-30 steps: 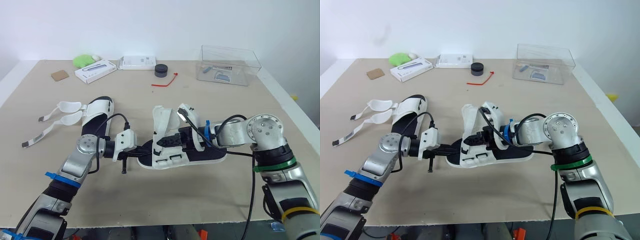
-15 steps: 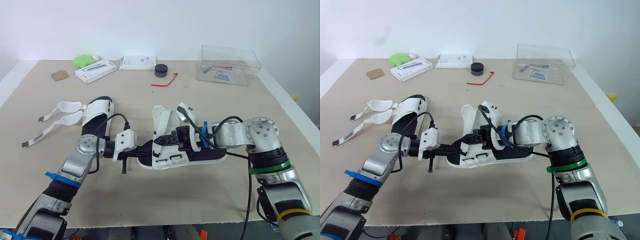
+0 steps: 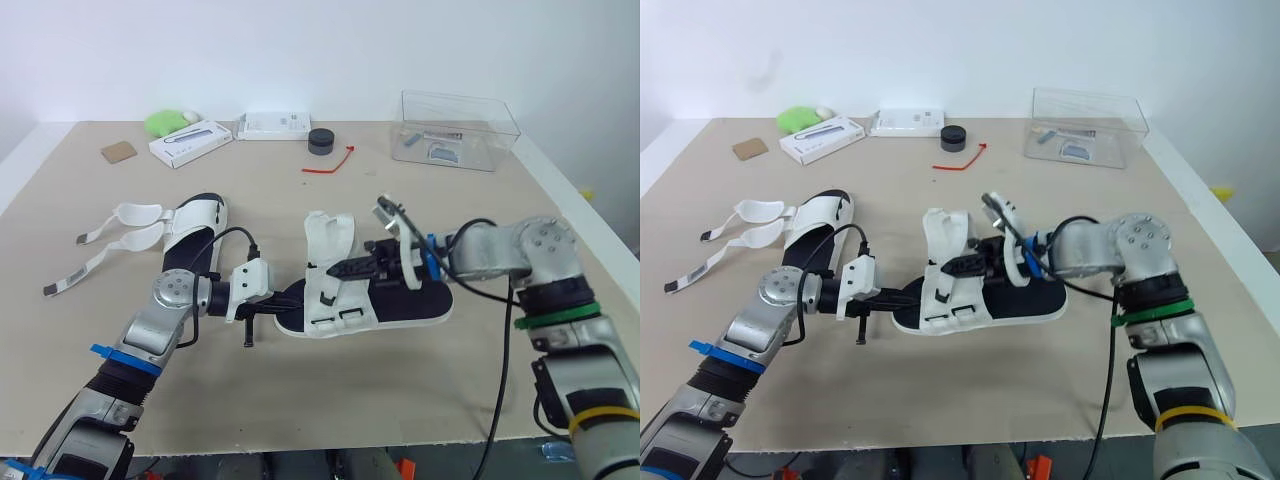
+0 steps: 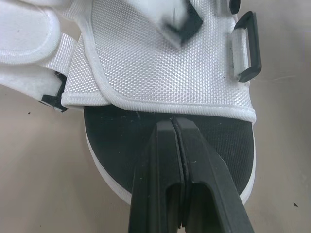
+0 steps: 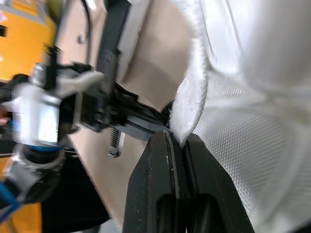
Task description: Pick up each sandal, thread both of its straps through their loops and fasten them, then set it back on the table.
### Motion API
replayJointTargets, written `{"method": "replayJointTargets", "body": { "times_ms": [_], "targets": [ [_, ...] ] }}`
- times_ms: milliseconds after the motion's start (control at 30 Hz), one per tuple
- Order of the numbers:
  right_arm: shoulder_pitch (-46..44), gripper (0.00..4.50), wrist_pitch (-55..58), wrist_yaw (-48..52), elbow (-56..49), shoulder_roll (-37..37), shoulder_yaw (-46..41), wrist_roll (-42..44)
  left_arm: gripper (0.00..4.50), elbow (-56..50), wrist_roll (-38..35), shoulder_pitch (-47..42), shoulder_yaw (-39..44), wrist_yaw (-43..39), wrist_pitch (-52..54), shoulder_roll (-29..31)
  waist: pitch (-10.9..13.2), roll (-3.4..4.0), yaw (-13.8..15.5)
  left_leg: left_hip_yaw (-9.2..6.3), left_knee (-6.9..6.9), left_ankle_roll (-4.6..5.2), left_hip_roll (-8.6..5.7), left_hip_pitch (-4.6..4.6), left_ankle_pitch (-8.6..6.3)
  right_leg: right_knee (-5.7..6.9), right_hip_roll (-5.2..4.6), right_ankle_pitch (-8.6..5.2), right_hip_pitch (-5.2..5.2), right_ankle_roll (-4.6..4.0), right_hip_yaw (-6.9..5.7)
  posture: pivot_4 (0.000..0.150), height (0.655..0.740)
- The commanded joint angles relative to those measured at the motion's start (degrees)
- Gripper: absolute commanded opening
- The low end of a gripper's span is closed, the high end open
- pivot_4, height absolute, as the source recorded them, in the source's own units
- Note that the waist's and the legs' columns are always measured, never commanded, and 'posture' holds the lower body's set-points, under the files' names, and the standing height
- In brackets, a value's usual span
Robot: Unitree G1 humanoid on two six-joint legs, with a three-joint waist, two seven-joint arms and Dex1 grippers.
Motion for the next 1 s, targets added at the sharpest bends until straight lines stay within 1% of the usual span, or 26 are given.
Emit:
{"method": "replayJointTargets", "body": {
  "times_ms": [33,233,367,633,1000],
  "targets": [
    [-2.77,0.01,4.72,4.85,1.43,-1.99,1.06,1.81,0.00,0.89,1.01,0.48,-0.78,0.07,0.07,0.02,-0.01,0.00,0.02,-0.05,0.00,0.00,0.01,-0.01,0.00,0.00,0.02,0.00,0.01,-0.01,-0.01,0.150,0.7400],
    [-3.29,0.01,6.10,7.69,2.84,-3.22,3.83,1.81,0.00,-0.32,0.88,1.51,-0.87,0.72,0.29,-0.26,-0.01,0.01,0.03,-0.06,0.00,0.01,0.00,-0.07,-0.01,-0.04,-0.02,0.01,0.00,0.02,-0.02,0.150,0.7400],
    [-3.47,0.01,6.09,7.81,3.63,-4.33,4.93,1.81,0.00,-0.51,0.82,1.76,-0.76,0.76,0.32,0.07,-0.01,0.01,0.03,-0.05,0.00,0.01,0.00,-0.07,-0.01,-0.04,-0.05,0.02,0.00,0.05,-0.03,0.150,0.7400],
    [-6.38,0.01,7.46,9.69,7.22,-4.65,4.64,-0.13,0.00,-0.50,0.78,1.75,-0.74,0.87,0.31,0.16,-0.02,0.02,0.03,-0.03,0.00,0.01,0.00,-0.06,0.00,-0.05,-0.04,0.03,0.00,0.05,-0.02,0.150,0.7400],
    [-7.34,0.01,9.59,15.82,10.44,-3.86,4.78,-9.17,0.00,-0.25,0.78,1.59,-0.77,1.06,0.29,-0.04,-0.02,0.03,0.04,-0.04,0.00,0.01,0.00,-0.07,-0.01,-0.06,-0.04,0.03,0.00,0.05,-0.03,0.150,0.7400]
  ]
}}
